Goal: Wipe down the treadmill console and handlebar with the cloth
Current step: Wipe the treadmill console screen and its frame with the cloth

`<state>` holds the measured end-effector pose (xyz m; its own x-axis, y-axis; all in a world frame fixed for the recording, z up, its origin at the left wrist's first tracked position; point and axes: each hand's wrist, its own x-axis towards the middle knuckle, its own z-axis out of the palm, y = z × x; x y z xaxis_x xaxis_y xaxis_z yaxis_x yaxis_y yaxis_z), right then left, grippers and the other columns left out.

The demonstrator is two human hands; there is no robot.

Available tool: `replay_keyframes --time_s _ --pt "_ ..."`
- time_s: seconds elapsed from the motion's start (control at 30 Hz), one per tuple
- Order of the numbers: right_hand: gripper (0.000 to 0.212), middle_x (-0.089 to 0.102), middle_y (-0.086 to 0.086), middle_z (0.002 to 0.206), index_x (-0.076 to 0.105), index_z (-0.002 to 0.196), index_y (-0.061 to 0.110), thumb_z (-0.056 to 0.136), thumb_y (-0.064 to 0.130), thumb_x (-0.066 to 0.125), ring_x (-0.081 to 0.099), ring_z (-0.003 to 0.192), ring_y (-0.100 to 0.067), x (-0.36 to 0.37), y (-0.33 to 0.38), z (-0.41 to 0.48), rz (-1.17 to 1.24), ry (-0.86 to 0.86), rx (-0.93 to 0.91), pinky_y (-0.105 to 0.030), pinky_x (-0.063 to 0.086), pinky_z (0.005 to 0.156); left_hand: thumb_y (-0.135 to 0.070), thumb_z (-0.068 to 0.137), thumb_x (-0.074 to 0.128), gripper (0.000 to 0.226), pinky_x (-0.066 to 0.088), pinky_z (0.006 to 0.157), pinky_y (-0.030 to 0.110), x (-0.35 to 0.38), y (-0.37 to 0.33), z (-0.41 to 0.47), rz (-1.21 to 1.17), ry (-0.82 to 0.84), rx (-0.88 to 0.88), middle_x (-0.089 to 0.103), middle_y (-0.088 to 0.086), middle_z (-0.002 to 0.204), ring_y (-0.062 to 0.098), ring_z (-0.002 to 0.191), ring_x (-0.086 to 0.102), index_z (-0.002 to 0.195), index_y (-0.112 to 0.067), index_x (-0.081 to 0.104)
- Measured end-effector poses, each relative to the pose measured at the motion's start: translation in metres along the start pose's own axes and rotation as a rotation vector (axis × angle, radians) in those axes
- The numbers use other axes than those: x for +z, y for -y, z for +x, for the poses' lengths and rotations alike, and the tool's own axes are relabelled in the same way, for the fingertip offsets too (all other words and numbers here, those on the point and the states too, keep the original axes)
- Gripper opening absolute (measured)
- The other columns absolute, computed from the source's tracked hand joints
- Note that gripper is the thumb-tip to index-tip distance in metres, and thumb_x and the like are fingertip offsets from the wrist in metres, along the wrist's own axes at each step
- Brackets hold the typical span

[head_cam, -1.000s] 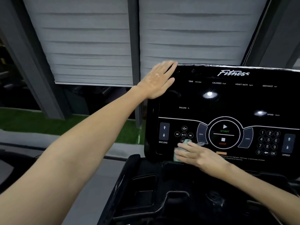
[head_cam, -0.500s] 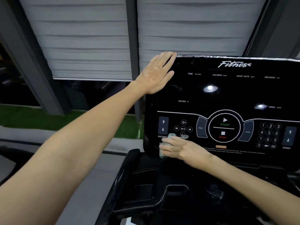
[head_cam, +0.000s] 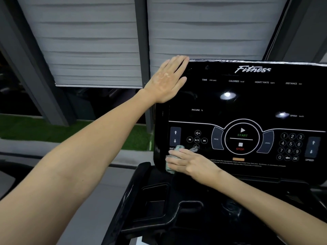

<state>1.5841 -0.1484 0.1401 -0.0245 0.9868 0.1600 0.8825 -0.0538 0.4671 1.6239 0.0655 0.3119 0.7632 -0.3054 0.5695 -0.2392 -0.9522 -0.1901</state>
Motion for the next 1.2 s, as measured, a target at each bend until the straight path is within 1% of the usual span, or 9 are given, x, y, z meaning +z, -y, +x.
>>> replay_keyframes --time_s 0.1,0.17,0.3,0.47,0.6,0.83,0.97,1.07,1.2 --pt "0.05 0.053 0.001 0.141 0.06 0.13 0.014 0.083 0.0 0.049 0.039 0.138 -0.024 0.004 -0.014 -0.054 0.039 -0.008 0.06 -0.034 0.013 0.118 -0.032 0.101 0.022 0.059 0.019 0.119 0.043 0.004 -0.006 -0.002 0.009 -0.053 -0.034 0.027 0.012 0.157 0.029 0.145 0.023 0.151 -0.001 0.022" --pt "0.074 0.046 0.004 0.146 0.053 0.136 0.016 0.068 -0.009 0.069 0.026 0.143 -0.02 0.007 -0.026 -0.097 0.065 0.048 0.116 -0.033 0.009 0.12 -0.031 0.102 0.025 0.058 0.017 0.12 0.042 0.009 -0.016 -0.004 0.013 -0.105 -0.086 0.024 0.012 0.159 0.028 0.147 0.019 0.152 -0.003 0.021" --pt "0.088 0.046 0.006 0.146 0.05 0.136 0.019 0.058 -0.011 0.077 0.024 0.143 -0.018 0.005 -0.037 -0.132 0.073 0.1 0.186 -0.032 0.008 0.12 -0.032 0.103 0.026 0.059 0.014 0.121 0.041 0.021 -0.049 -0.013 0.054 -0.166 -0.19 0.013 0.016 0.161 0.03 0.149 0.012 0.153 -0.001 0.018" --pt "0.069 0.052 0.001 0.142 0.057 0.133 0.017 0.069 -0.004 0.071 0.037 0.139 -0.022 0.009 -0.029 -0.082 0.085 0.044 0.06 -0.034 0.009 0.119 -0.033 0.104 0.028 0.057 0.02 0.119 0.039 0.051 -0.094 -0.033 0.13 -0.113 -0.04 0.012 0.01 0.163 0.023 0.149 0.014 0.153 -0.005 0.019" --pt "0.056 0.055 0.0 0.139 0.059 0.131 0.016 0.081 0.0 0.04 0.043 0.136 -0.023 0.007 -0.028 -0.072 0.152 -0.012 0.072 -0.032 0.008 0.118 -0.033 0.104 0.031 0.059 0.021 0.118 0.039 0.06 -0.098 -0.033 0.156 -0.099 -0.086 0.012 0.007 0.163 0.023 0.149 0.015 0.154 -0.006 0.018" --pt "0.081 0.043 0.006 0.149 0.048 0.139 0.018 0.067 -0.017 0.059 0.022 0.145 -0.015 0.01 -0.05 -0.201 0.251 0.01 0.267 -0.028 0.006 0.12 -0.031 0.102 0.034 0.059 0.021 0.118 0.04 0.063 -0.1 -0.033 0.162 -0.119 -0.097 0.016 0.009 0.162 0.025 0.149 0.016 0.153 -0.005 0.02" --pt "0.077 0.047 0.003 0.146 0.05 0.137 0.016 0.068 -0.009 0.071 0.019 0.146 -0.019 0.006 -0.064 -0.215 0.113 0.078 0.201 -0.034 0.01 0.12 -0.03 0.102 0.032 0.059 0.02 0.118 0.04 0.061 -0.102 -0.032 0.176 -0.113 -0.118 0.015 0.008 0.162 0.024 0.149 0.015 0.153 -0.005 0.019" --pt "0.046 0.049 0.002 0.145 0.056 0.133 0.016 0.089 0.006 0.045 0.026 0.145 -0.019 0.011 -0.056 -0.174 0.097 -0.006 0.074 -0.033 0.01 0.12 -0.03 0.102 0.034 0.059 0.02 0.119 0.04 0.061 -0.103 -0.032 0.175 -0.106 -0.12 0.014 0.008 0.162 0.023 0.15 0.014 0.153 -0.006 0.019" --pt "0.045 0.061 0.0 0.132 0.067 0.121 0.015 0.099 0.011 0.028 0.05 0.13 -0.022 0.008 -0.043 -0.116 0.135 -0.064 0.033 -0.034 0.022 0.116 -0.03 0.101 0.035 0.058 0.023 0.118 0.04 0.059 -0.102 -0.033 0.159 -0.113 -0.118 0.016 0.008 0.162 0.023 0.149 0.016 0.153 -0.006 0.022"
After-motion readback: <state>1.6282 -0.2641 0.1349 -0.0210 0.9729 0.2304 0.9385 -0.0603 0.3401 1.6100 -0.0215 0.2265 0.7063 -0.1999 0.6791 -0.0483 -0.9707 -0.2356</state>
